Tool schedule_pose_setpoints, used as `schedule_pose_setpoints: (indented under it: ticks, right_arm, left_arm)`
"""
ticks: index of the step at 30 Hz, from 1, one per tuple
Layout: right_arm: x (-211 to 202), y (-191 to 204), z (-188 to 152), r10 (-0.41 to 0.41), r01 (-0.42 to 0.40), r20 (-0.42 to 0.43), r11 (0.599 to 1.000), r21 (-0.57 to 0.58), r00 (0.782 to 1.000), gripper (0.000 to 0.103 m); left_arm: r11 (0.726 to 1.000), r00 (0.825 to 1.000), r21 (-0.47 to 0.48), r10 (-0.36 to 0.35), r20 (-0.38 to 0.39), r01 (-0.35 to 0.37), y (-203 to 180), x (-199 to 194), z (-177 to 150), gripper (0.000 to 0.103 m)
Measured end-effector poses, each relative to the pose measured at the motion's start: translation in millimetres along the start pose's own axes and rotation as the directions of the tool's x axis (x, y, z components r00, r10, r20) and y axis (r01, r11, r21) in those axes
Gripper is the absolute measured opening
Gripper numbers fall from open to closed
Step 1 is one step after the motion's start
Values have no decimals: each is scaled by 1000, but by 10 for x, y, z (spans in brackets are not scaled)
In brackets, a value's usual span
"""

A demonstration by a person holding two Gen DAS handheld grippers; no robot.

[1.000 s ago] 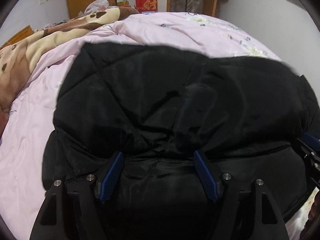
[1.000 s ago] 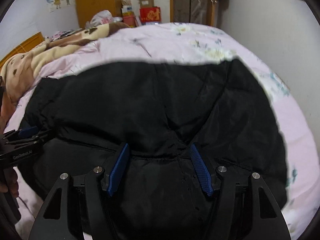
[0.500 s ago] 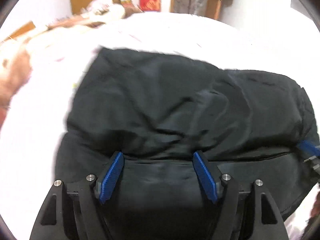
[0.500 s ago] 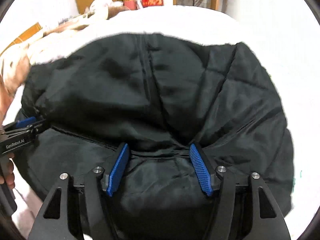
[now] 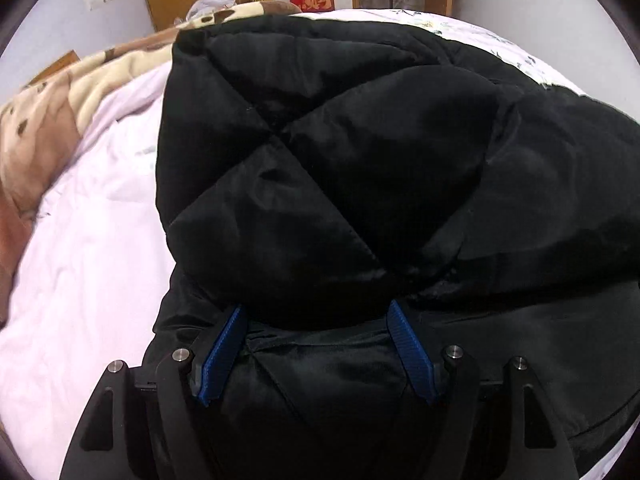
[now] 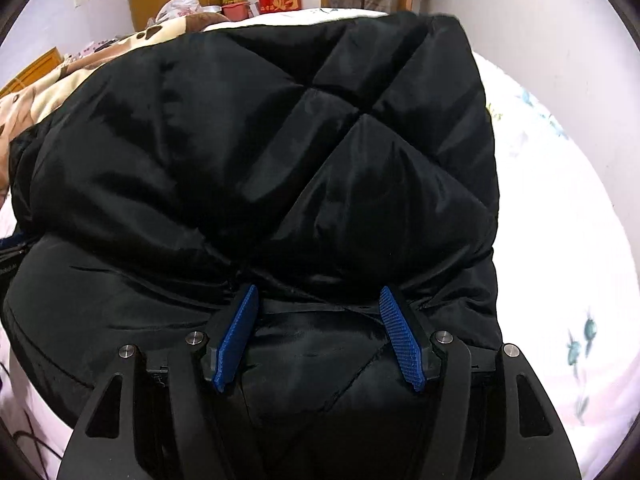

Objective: Fold large clothes

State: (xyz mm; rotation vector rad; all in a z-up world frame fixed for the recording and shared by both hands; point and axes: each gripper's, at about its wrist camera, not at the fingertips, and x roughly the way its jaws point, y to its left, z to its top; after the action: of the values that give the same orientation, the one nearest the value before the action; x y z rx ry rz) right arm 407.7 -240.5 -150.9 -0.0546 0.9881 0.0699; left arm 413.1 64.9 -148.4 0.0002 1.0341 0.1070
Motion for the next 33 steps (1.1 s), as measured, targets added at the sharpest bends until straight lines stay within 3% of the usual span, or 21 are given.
schedule_pose_setpoints:
  ticks: [4,6,9,12,14,20,24,27,31,32,33]
  right_arm:
    - [-97,-50,31,18,-18,-9,1000,1,1000,63]
    - [-342,-196,158,16,-16,32,1000,13,999,60]
    - [-551,-330,246,-24,21,87,999,38,996,60]
    - [-262,-390,271,-25,25,-4,1000,19,1000,60]
    - [-125,-399,253,-8,8,-14,999,38,1000,61]
    - [-32,-422,293,7,-6,-28,999,37,1000,61]
    - [-257,-515,354,31,-29,-39,999,41,999,61]
    - [-473,-569,373,77,-77,8,996,48,997,62]
    - [-701,-819,426,131,-134,38,987,85,991,62]
    - [-727,-877,441,135,-138,38,987,86,990,63]
    - [-734,-940,450,140,-142,34,986,85,990,71]
  left_arm:
    - [999,1000,-19,-28,-7,28,114,-98,82,72]
    - [998,999,-35,-50,14,51,221,-269,130,66]
    - [1000,996,-29,7,86,-5,361,-467,149,65]
    - [998,999,-53,-40,20,41,419,-217,109,66]
    - [996,999,-77,-53,3,53,434,-85,94,67]
    - [999,1000,-16,-28,-9,28,254,-61,31,68]
    - [996,997,-36,-80,-22,79,340,-287,151,68]
    - [987,986,-33,-158,51,159,504,-616,209,72]
    - [972,974,-70,-219,48,222,809,-690,254,75]
    - [965,970,-95,-242,36,244,1041,-604,341,76]
    - [963,969,-112,-246,24,247,1105,-570,351,82]
